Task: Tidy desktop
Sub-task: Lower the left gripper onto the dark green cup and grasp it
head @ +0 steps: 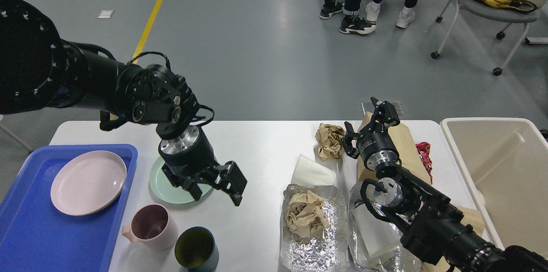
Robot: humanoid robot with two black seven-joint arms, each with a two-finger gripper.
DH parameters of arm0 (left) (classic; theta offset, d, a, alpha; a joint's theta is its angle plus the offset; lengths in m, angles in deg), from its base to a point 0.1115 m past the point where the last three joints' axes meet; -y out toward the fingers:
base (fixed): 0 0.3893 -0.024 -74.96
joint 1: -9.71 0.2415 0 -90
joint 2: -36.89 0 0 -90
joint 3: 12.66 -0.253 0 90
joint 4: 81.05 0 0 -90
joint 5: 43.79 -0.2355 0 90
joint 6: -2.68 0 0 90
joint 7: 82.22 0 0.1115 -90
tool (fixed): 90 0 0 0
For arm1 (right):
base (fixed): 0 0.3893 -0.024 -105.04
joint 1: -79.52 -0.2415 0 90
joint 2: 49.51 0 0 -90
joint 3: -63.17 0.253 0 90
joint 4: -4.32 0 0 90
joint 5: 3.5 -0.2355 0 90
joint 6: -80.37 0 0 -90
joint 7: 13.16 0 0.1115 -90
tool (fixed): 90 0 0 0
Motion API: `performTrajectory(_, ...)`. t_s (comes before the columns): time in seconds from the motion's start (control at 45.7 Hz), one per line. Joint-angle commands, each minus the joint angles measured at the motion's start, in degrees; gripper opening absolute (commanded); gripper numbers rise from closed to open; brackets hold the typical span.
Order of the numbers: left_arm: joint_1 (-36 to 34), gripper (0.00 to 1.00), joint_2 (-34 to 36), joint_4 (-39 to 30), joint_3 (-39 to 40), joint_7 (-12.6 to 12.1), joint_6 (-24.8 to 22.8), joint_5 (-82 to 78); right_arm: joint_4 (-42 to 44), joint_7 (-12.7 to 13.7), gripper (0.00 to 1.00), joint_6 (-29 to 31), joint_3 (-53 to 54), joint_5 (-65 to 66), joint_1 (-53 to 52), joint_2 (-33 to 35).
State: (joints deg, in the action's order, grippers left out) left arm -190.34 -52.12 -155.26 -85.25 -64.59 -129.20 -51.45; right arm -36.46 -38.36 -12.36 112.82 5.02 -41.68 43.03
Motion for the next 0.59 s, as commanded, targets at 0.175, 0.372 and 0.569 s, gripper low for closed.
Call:
performTrajectory(0.175,3.9,0.97,-0.2,-6.8,-0.1,-8.7,6.7,-1.1,0.0,0.0,1.0,0.0,0.0,0.0,-0.1,0.0)
performTrajectory(0.372,4.1,0.97,-0.2,-10.5,-0.2,-12.1,10.2,-1.1,0.0,0.1,1.0,0.0,-0.1,0.0,-0.1,0.0)
performTrajectory(0.569,5.3,0.95,-0.2,-14.5,-2.4,-15.1,18.5,-0.3,0.0,0.0,1.0,0.0,0.0,0.0,-0.1,0.0)
